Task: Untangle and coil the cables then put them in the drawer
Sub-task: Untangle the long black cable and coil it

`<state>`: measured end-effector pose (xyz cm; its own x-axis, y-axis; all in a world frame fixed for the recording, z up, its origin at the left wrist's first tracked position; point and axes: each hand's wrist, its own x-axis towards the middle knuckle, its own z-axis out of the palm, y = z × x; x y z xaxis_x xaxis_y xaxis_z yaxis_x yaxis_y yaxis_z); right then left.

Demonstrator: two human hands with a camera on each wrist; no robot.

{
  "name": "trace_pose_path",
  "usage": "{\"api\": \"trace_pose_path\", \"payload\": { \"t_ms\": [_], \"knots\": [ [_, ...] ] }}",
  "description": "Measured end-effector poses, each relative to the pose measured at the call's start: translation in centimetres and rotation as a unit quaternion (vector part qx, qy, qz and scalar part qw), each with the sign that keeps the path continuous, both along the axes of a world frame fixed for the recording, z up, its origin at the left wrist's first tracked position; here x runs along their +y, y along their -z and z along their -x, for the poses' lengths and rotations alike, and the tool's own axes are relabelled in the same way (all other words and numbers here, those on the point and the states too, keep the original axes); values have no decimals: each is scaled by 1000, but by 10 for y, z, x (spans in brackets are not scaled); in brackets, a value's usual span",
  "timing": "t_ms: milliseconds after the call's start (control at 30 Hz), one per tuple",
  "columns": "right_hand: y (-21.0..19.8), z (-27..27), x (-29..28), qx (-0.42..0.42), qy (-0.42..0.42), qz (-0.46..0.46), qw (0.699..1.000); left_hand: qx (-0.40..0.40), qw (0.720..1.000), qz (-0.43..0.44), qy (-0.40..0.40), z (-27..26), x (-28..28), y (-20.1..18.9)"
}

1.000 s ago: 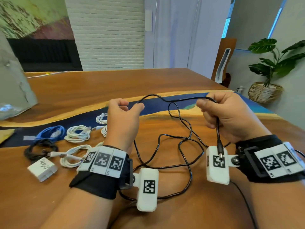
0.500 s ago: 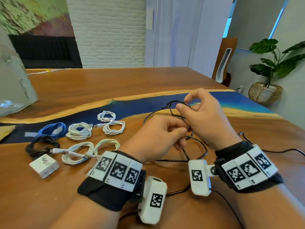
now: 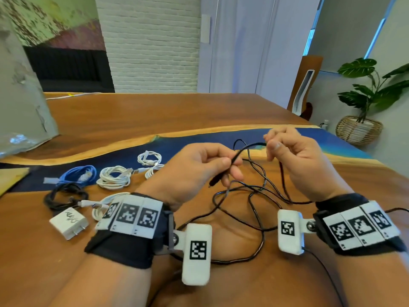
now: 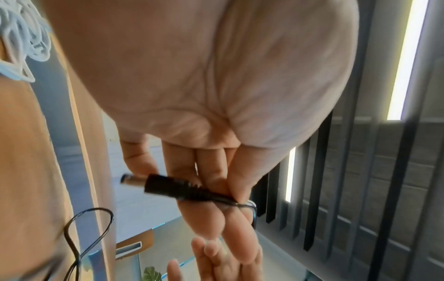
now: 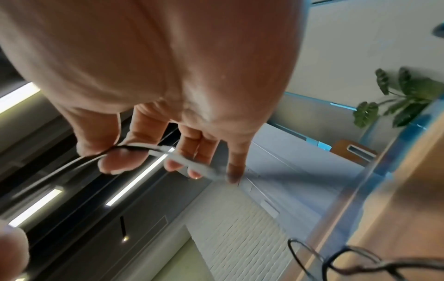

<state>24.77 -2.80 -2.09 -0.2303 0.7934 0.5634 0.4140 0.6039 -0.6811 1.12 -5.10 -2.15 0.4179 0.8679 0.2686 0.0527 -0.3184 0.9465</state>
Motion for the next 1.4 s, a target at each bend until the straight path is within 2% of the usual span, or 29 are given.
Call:
{"api": "trace_pose_path", "payload": {
  "t_ms": [100,267,333,400,467,533,600,700,833,967,1000,1067,1167,1267,1333,1400],
  "knots": [
    [1,7,-3,51,-40,16,998,-26,999,26,-15,-3,1,3],
    [-1,13,-6,-12,14,-26,999,-113,981,158,14,-23,-3,6],
    [-1,15,-6,-22,23,-15,999,-155,969,193,17,-24,-3,3],
    [1,16,-5,-36,17,37,999,-258,941,218,10,-20,-1,0],
    [2,17,-6,-83,6,98,992,-398,887,236,5,-11,3,-5],
    [-1,21,-11,-151,-15,139,979,-506,832,228,-18,-2,8,-8],
    [-4,30,-19,-198,-46,150,968,-556,803,209,-54,1,11,-8],
    [-5,47,-28,-223,-75,132,963,-584,787,181,-78,-4,10,-10],
    [-4,57,-32,-254,-69,94,960,-568,803,162,-80,-7,8,-10],
    [-10,55,-36,-239,-80,105,962,-585,790,165,-75,-4,10,-10],
    [-11,54,-37,-232,-87,112,962,-580,795,156,-87,-1,12,-9],
    [-12,55,-40,-235,-111,121,958,-542,821,133,-121,6,16,-6],
    [-12,55,-43,-238,-153,128,950,-441,876,102,-168,8,17,-3],
    [-16,46,-44,-195,-162,106,961,-278,936,54,-207,-7,14,2],
    [-22,36,-42,-137,-141,43,980,-152,971,13,-184,-17,12,6],
    [-26,23,-36,-41,-103,-9,994,-32,993,15,-114,-24,7,10]
  ]
}}
